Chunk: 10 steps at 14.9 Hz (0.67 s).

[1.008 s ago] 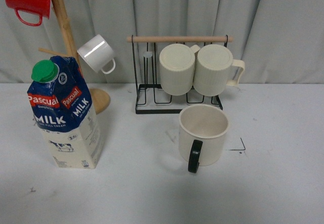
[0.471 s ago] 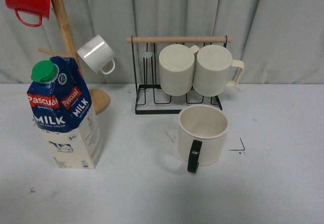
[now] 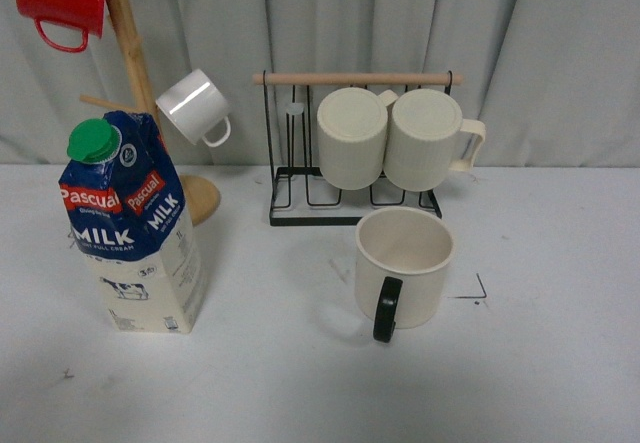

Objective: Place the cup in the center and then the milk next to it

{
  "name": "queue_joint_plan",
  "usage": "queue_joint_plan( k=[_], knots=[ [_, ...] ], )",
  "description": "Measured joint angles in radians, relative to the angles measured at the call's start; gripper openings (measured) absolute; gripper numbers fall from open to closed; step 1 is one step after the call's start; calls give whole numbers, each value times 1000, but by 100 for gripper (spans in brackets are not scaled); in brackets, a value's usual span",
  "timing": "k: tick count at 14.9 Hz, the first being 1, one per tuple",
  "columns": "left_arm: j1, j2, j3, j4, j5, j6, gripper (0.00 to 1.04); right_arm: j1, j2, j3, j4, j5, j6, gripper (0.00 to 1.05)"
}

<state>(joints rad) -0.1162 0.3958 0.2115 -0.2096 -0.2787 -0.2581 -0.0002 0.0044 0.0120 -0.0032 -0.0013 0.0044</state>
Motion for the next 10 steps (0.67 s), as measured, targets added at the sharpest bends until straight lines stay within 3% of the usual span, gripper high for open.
queue_joint_plan(
  k=[3, 6, 10],
  knots=[
    [16, 436, 213, 335, 26, -108, 98, 0, 0, 0, -1, 1, 0, 100],
    [23, 819, 406, 497, 126, -45, 98, 0, 0, 0, 0, 1, -1, 98],
    [15, 1037, 574, 525, 203, 43, 98, 0, 0, 0, 0, 1, 0, 98]
  ],
)
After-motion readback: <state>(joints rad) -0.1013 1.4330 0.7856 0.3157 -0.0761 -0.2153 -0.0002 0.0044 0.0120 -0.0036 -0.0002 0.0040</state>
